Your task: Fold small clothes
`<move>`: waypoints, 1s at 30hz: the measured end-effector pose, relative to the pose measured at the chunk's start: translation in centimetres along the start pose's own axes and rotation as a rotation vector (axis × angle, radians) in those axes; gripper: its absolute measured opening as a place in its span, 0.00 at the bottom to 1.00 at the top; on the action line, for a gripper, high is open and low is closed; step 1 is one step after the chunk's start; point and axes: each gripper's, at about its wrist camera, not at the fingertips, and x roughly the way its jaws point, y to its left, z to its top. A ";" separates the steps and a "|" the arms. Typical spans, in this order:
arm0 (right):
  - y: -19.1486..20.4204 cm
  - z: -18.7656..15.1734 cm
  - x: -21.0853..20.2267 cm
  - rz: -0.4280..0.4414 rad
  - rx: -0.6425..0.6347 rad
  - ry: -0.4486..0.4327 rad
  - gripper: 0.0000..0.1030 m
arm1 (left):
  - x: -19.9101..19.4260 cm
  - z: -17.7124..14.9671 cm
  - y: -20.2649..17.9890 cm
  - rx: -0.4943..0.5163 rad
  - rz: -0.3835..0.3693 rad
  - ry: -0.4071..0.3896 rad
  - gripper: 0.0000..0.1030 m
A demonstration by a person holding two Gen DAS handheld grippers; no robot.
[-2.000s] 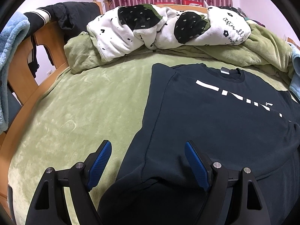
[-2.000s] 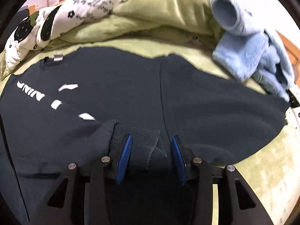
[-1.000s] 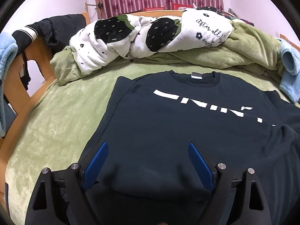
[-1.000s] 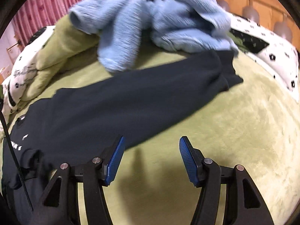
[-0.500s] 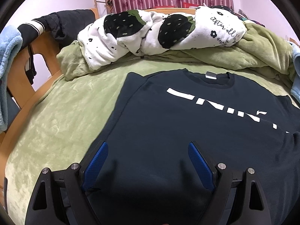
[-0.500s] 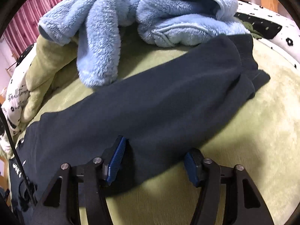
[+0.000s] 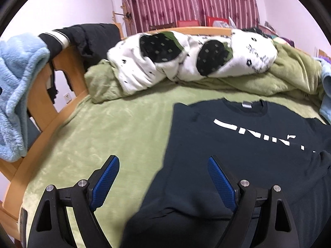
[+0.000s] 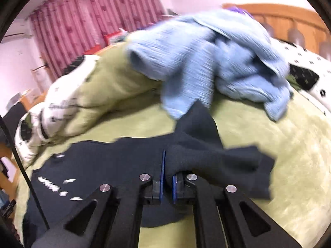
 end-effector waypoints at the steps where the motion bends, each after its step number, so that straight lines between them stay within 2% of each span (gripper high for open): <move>1: 1.4 0.1 -0.6 0.019 -0.010 -0.005 0.06 | -0.4 0.0 0.6 -0.005 0.001 -0.018 0.84; 6: 9.6 -0.7 -3.1 0.112 -0.046 -0.015 0.06 | -1.0 -0.2 2.8 -0.050 -0.032 -0.031 0.84; 10: 15.7 -2.5 -4.3 0.140 -0.091 -0.010 0.06 | -0.8 -0.5 3.5 -0.024 -0.028 -0.031 0.84; 14: 19.9 -4.7 -4.0 0.174 -0.111 0.018 0.06 | -0.7 -0.9 4.0 -0.004 -0.029 -0.046 0.84; 20: 26.1 -9.3 -0.6 0.232 -0.167 0.103 0.06 | 0.5 -1.7 4.8 -0.023 -0.055 -0.015 0.84; 27: 29.7 -17.2 5.5 0.193 -0.262 0.286 0.07 | 1.6 -2.3 4.4 -0.016 -0.076 0.010 0.84; 28: 29.9 -18.1 6.1 0.179 -0.275 0.300 0.08 | 1.7 -2.4 4.2 -0.014 -0.076 0.012 0.84; 30: 29.9 -19.2 6.5 0.168 -0.297 0.318 0.18 | 1.8 -2.4 3.9 -0.017 -0.086 0.015 0.84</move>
